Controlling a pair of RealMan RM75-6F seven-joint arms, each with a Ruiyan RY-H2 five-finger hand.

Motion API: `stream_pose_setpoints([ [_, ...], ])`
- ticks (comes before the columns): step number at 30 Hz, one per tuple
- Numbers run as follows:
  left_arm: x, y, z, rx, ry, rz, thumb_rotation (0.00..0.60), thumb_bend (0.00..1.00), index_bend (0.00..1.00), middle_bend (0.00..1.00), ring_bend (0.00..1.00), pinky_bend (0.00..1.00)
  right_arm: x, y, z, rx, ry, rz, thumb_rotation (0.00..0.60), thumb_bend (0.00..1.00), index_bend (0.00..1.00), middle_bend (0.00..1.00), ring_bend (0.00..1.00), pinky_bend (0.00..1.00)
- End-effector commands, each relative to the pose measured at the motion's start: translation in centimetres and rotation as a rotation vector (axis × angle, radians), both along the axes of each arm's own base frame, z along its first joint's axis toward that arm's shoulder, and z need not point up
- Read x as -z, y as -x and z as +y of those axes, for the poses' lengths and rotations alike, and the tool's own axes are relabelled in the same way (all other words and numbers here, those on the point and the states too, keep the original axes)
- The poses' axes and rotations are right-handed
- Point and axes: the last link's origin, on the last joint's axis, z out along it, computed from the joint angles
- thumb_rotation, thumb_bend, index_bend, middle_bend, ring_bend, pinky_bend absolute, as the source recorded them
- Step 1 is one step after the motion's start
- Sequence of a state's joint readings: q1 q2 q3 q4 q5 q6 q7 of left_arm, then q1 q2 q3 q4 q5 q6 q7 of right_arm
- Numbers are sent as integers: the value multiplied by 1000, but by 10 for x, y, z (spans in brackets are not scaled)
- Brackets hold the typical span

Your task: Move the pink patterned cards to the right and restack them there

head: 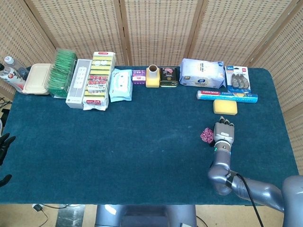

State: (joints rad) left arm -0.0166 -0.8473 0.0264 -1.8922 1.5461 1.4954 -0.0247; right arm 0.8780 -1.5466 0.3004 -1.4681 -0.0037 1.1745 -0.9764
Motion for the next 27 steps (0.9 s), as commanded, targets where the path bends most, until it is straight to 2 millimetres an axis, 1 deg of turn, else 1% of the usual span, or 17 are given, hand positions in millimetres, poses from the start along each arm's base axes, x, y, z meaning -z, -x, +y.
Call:
stream_pose_setpoints([
  [1,0,0,0,1,1,0,600,95,0,0,0,83,1,-1,0,-4,0,-8,600,268,394,0,0,95],
  [10,-1,0,-1,0,-3,-3,600,96,0,0,0,83,3,-2,-1,-5,0,-3,600,268,394,0,0,98],
  [19,0,1,1,-3,2,-3,600,96,0,0,0,83,3,-1,-2,4,-7,-13,600,268,345,0,0,100],
  [27,0,0,0,-2,3,-3,600,95,0,0,0,83,2,-2,-2,-2,-3,-19,600,268,340,0,0,100],
])
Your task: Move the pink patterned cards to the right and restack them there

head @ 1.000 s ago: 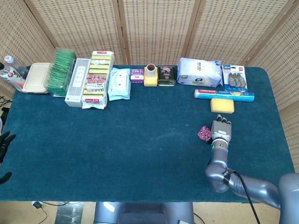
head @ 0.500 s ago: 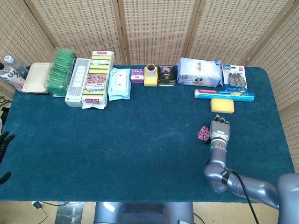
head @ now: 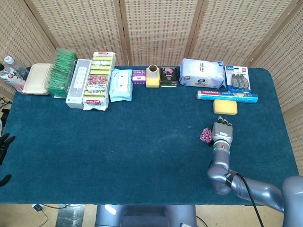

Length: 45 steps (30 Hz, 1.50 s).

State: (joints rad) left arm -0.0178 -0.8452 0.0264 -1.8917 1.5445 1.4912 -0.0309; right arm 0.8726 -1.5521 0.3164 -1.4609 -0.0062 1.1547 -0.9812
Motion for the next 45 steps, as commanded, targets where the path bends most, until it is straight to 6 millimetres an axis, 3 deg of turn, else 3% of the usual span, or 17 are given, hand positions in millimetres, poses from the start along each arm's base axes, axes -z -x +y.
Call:
stream_pose_setpoints([
  [1,0,0,0,1,0,0,600,96,0,0,0,83,0,0,0,1,6,-3,600,268,340,0,0,100],
  [7,-1,0,0,2,-3,-1,600,96,0,0,0,83,-2,-2,1,-7,7,-7,600,268,332,0,0,100],
  [13,-1,-1,-1,7,-2,-1,600,95,0,0,0,83,-6,-12,5,-62,14,-51,600,250,250,0,0,97],
  [18,-2,-2,-3,28,-12,0,600,96,0,0,0,83,-16,-18,13,-173,7,-123,600,63,63,0,0,90],
  [23,-2,-3,-7,53,-18,5,600,96,0,0,0,83,-35,-15,28,-358,-10,-226,600,0,26,0,0,42],
  [27,-2,-5,-13,73,-24,8,600,96,0,0,0,83,-58,6,48,-557,14,-233,600,0,26,0,0,36],
  [31,-1,-9,-21,98,-29,17,600,95,0,0,0,83,-91,39,74,-689,87,-236,600,0,28,0,0,42],
  [38,2,-13,-36,135,-43,36,600,96,0,0,0,83,-129,71,121,-787,170,-201,600,0,127,0,0,52],
  [40,1,-16,-44,157,-65,35,600,96,0,0,0,83,-139,81,145,-798,207,-207,600,0,135,0,0,50],
  [45,5,-15,-64,178,-103,31,600,96,0,0,0,83,-157,90,186,-797,255,-187,600,30,140,0,0,47],
])
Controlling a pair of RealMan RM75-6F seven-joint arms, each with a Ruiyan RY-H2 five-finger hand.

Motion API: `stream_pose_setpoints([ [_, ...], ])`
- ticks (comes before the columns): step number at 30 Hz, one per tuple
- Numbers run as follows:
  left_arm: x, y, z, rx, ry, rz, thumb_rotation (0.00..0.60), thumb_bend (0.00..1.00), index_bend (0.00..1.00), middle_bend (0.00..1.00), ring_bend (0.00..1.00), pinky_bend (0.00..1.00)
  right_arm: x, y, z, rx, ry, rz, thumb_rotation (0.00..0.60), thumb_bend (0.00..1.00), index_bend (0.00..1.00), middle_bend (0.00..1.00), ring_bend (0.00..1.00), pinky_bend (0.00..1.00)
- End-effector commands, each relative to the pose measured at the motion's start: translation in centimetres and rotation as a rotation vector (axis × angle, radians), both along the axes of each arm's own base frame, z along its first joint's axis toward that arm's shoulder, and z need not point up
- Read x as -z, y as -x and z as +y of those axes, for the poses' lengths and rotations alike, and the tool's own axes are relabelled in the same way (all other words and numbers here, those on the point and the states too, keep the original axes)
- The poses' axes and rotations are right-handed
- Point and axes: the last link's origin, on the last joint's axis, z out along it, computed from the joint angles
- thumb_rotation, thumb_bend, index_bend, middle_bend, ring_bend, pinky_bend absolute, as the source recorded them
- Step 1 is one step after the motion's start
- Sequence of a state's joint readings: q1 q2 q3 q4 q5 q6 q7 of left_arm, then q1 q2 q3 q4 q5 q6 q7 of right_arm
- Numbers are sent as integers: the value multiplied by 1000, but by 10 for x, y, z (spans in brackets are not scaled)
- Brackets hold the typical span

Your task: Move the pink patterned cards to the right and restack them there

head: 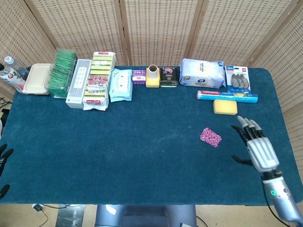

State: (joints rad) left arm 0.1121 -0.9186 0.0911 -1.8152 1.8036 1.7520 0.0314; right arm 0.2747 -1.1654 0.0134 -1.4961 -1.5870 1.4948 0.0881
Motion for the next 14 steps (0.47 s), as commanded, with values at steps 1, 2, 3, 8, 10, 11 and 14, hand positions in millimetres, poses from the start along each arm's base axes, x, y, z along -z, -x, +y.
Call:
stream_pose_setpoints([
  [1,5,2,-16,5,-15,-3,600,96,0,0,0,83,-22,17,50,13,23,39,600,36,140,0,0,46],
  [2,5,3,-19,3,-19,-4,600,96,0,0,0,83,-25,16,56,13,35,46,600,37,140,0,0,44],
  [3,6,4,-22,-1,-24,-4,600,96,0,0,0,83,-28,15,62,12,45,48,600,37,141,0,0,40],
  [8,9,8,-25,-14,-37,27,600,96,0,0,0,83,-37,12,83,4,110,53,600,38,152,0,0,22],
  [10,11,10,-25,-18,-35,44,600,96,0,0,0,82,-40,14,87,0,125,55,600,38,166,0,0,20],
  [11,12,12,-25,-26,-32,47,600,96,0,0,0,82,-42,15,89,-1,129,51,600,38,172,0,0,18],
  [14,10,17,-25,-47,-38,47,600,97,0,0,0,83,-48,21,96,18,133,72,600,37,178,0,0,12],
])
